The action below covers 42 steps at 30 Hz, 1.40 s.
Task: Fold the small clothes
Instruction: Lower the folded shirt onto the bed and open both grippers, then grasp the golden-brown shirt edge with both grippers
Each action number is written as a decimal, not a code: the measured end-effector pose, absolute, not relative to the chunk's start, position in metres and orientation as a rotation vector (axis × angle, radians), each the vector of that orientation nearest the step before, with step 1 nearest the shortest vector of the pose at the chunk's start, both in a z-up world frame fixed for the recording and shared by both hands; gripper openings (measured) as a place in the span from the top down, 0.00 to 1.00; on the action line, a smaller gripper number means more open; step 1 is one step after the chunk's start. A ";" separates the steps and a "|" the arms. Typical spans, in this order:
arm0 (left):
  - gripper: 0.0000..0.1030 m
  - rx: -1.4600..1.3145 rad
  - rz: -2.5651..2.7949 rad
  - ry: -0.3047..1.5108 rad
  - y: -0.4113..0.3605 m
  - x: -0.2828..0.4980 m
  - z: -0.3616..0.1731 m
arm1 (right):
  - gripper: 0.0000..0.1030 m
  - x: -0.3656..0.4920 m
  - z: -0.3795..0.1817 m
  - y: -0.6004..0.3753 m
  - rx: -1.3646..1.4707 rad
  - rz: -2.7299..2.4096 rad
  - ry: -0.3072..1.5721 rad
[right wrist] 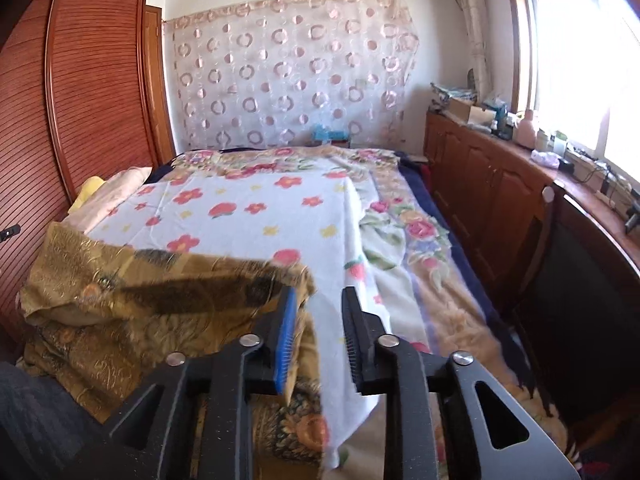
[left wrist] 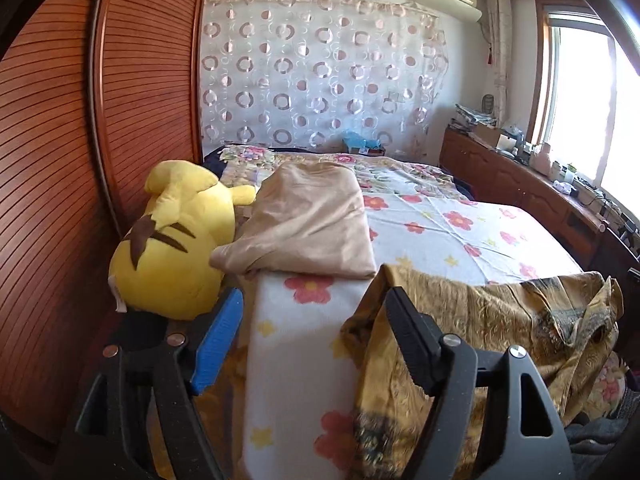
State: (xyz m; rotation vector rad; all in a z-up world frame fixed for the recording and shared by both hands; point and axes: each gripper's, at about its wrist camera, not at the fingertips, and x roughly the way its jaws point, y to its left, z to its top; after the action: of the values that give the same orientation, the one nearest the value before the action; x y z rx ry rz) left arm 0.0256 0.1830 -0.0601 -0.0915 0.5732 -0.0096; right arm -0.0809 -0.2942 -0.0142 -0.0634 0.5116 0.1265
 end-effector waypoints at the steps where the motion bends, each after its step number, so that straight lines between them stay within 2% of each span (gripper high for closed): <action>1: 0.27 -0.088 -0.018 0.571 0.179 0.031 -0.059 | 0.68 -0.077 -0.010 -0.293 -0.068 0.123 0.507; 4: 0.27 -0.084 -0.057 0.591 0.171 0.054 -0.059 | 0.61 -0.061 -0.006 -0.288 -0.080 0.136 0.503; 12: 0.27 -0.008 -0.104 0.715 0.145 0.107 -0.077 | 0.61 0.008 -0.023 -0.294 -0.006 0.191 0.616; 17: 0.27 0.026 -0.114 0.771 0.137 0.112 -0.096 | 0.61 0.030 -0.033 -0.297 -0.042 0.232 0.685; 24: 0.27 0.004 -0.098 0.848 0.143 0.112 -0.118 | 0.52 0.052 -0.045 -0.306 -0.082 0.223 0.810; 33: 0.28 0.004 -0.114 0.904 0.140 0.113 -0.134 | 0.51 0.058 -0.038 -0.309 -0.075 0.284 0.837; 35: 0.33 -0.014 -0.129 0.906 0.141 0.112 -0.134 | 0.51 0.061 -0.040 -0.304 -0.082 0.319 0.852; 38: 0.48 -0.006 -0.163 0.912 0.137 0.112 -0.131 | 0.52 0.067 -0.041 -0.300 -0.106 0.348 0.883; 40: 0.65 -0.004 -0.188 0.918 0.134 0.110 -0.130 | 0.72 0.070 -0.041 -0.299 -0.111 0.375 0.896; 41: 0.68 -0.003 -0.195 0.920 0.132 0.108 -0.129 | 0.78 0.070 -0.041 -0.297 -0.114 0.400 0.902; 42: 0.77 0.007 -0.190 0.916 0.129 0.105 -0.128 | 0.83 0.069 -0.042 -0.294 -0.121 0.419 0.904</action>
State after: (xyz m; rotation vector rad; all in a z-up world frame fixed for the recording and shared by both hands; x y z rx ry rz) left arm 0.1049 0.1295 -0.1281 0.0071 0.9163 -0.1901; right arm 0.0692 -0.2938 -0.0418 -0.1210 0.9044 0.4186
